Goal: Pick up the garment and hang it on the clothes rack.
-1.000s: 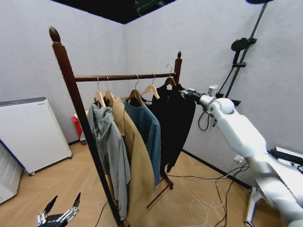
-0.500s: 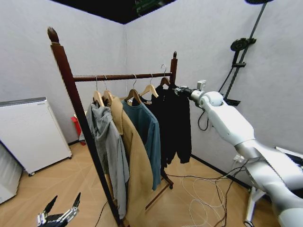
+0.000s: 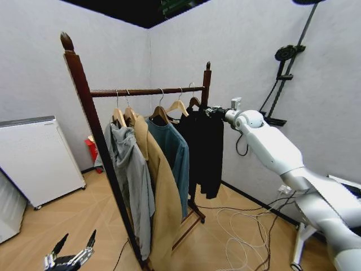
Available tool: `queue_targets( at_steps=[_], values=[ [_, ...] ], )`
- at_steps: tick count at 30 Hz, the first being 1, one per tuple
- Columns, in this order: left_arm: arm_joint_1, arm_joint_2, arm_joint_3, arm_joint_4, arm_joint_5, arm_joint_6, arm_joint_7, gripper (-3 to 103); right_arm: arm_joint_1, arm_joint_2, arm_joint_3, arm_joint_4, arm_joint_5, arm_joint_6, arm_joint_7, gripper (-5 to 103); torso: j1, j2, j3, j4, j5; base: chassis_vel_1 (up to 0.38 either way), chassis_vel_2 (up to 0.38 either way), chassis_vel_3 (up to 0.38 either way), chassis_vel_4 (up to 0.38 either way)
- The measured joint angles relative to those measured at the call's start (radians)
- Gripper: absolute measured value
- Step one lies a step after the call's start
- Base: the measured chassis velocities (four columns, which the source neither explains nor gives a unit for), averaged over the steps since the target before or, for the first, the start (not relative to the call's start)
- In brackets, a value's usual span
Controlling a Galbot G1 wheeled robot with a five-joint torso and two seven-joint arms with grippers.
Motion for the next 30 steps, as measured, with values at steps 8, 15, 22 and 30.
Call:
queue_targets(
  at_steps=[8,15,22,30],
  values=[
    [0.0,0.0,0.0,0.0,0.0,0.0,0.0,100,-0.036,-0.016,0.01,0.04,-0.005,-0.002,0.022,14,0.0,0.0,0.0,0.0001,0.0,0.0,0.0,0.0,0.0],
    [0.0,0.0,0.0,0.0,0.0,0.0,0.0,100,-0.129,-0.08,0.076,0.238,0.137,-0.022,0.149,41,0.0,0.0,0.0,0.0003,-0.0003,0.0,0.0,0.0,0.0],
    [0.0,0.0,0.0,0.0,0.0,0.0,0.0,100,-0.436,-0.278,0.289,0.592,0.226,-0.072,0.313,68,0.0,0.0,0.0,-0.0001,0.0004,0.0,0.0,0.0,0.0],
    [0.0,0.0,0.0,0.0,0.0,0.0,0.0,100,-0.812,-0.466,0.587,0.888,0.31,-0.087,0.589,89,0.0,0.0,0.0,-0.0002,0.0004,0.0,0.0,0.0,0.0]
  ],
)
